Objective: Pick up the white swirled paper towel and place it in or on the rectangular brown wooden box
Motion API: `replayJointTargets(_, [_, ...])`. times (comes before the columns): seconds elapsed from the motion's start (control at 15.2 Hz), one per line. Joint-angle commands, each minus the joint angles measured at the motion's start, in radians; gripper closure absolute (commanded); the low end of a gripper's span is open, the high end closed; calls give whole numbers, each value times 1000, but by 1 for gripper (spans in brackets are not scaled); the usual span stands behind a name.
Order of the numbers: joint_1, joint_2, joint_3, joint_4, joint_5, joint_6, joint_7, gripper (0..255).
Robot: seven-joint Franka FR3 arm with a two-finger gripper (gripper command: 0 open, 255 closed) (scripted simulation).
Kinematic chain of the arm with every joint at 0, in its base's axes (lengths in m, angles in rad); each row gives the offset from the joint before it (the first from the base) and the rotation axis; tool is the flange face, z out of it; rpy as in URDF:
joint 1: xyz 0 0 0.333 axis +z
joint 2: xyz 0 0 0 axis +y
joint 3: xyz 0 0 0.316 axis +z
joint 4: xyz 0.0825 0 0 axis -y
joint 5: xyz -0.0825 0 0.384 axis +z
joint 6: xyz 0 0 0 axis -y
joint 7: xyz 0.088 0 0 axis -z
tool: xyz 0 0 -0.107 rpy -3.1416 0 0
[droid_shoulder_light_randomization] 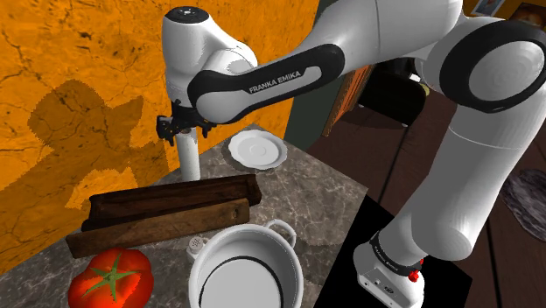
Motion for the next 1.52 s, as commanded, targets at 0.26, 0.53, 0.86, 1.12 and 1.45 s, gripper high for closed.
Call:
replayJointTargets(0.26, [2, 21, -6, -8, -15, 27, 9, 0])
replayJointTargets(0.53, [2, 21, -6, -8, -15, 27, 9, 0])
replayJointTargets(0.86, [2, 21, -6, -8, -14, 27, 9, 255])
replayJointTargets(1.12, [2, 21, -6, -8, -14, 27, 8, 255])
replayJointTargets(1.45, [-2, 0, 1, 19, 4, -17, -9, 255])
